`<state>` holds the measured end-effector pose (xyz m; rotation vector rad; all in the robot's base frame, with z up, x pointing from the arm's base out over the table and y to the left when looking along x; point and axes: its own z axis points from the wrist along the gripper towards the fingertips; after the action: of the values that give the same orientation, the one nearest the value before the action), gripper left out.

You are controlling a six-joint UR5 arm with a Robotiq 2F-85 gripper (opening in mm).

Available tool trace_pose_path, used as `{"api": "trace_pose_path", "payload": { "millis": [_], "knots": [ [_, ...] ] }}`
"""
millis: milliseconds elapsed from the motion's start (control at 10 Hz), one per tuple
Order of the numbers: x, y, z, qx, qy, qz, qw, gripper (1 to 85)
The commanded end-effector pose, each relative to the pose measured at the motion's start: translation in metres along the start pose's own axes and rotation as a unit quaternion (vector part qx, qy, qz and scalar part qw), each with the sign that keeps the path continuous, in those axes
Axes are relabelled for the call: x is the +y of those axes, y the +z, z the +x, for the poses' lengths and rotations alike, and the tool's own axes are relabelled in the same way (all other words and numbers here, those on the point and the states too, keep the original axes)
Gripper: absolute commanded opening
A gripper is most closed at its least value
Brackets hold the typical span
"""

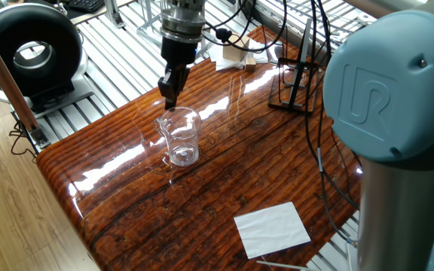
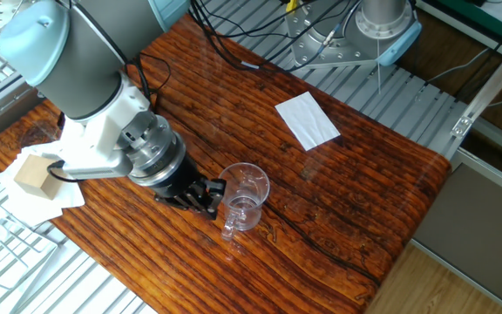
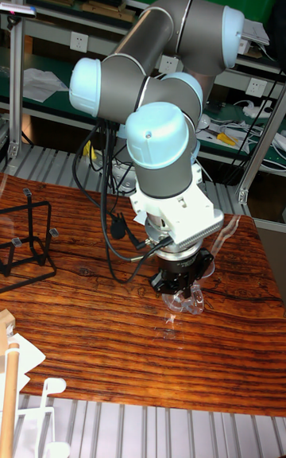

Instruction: Put the cup on the cup rack

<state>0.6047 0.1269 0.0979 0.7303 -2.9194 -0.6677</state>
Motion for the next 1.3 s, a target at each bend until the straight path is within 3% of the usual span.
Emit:
{"api": "trace_pose_path", "payload": {
  "millis": [0, 200, 400, 500, 700, 800, 1000, 1200],
  "knots": [
    [0.007, -0.002, -0.003, -0.005, 0.006, -0.014, 0.9999, 1.0],
    [0.011, -0.002, -0.004, -0.009, 0.005, -0.021, 0.9997, 1.0],
    [0.032, -0.004, -0.015, -0.028, 0.019, -0.063, 0.9974, 1.0],
    [0.033, -0.005, -0.022, -0.04, 0.046, -0.066, 0.9959, 1.0],
    [0.004, -0.004, -0.033, -0.061, 0.126, -0.016, 0.99, 1.0],
    [0.008, -0.005, -0.04, -0.073, 0.15, -0.028, 0.9856, 1.0],
    [0.006, -0.005, -0.043, -0.081, 0.139, -0.023, 0.9866, 1.0],
    [0.012, -0.006, -0.045, -0.083, 0.138, -0.036, 0.9863, 1.0]
  ]
}}
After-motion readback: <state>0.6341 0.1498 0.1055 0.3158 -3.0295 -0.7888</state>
